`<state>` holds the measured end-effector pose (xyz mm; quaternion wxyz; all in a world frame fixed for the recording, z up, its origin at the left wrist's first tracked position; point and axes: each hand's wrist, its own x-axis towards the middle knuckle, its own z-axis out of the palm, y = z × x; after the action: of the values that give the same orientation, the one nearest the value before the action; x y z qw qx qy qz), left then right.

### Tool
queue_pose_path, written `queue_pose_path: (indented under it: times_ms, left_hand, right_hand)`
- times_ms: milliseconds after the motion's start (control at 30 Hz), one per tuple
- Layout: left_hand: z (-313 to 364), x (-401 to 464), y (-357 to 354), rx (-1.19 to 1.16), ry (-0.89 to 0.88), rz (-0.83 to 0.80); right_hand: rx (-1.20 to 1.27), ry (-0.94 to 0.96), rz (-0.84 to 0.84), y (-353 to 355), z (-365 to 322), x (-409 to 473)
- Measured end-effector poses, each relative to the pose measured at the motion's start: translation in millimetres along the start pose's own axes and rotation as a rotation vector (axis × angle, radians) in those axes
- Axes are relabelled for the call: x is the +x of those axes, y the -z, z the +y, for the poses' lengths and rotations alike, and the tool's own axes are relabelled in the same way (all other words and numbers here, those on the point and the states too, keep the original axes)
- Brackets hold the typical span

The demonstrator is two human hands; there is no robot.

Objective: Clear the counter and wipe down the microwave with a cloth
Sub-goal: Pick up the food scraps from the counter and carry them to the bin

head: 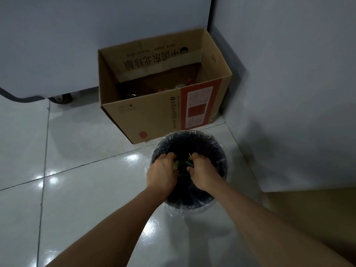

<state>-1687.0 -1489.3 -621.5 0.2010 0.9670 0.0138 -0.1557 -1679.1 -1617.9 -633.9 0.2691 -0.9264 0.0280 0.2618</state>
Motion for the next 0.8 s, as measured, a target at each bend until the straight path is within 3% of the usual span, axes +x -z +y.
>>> queue_pose_path:
  times_ms: [367, 800]
  left_hand:
    - [16.8, -36.3, 61.9, 0.031, -0.001, -0.09]
    - [74.3, -109.8, 254.8, 0.069, 0.005, -0.13]
  right_hand:
    - [-0.032, -0.026, -0.15, 48.4, -25.0, -53.7]
    - [-0.081, -0.039, -0.167, 191.3, -133.3, -165.2]
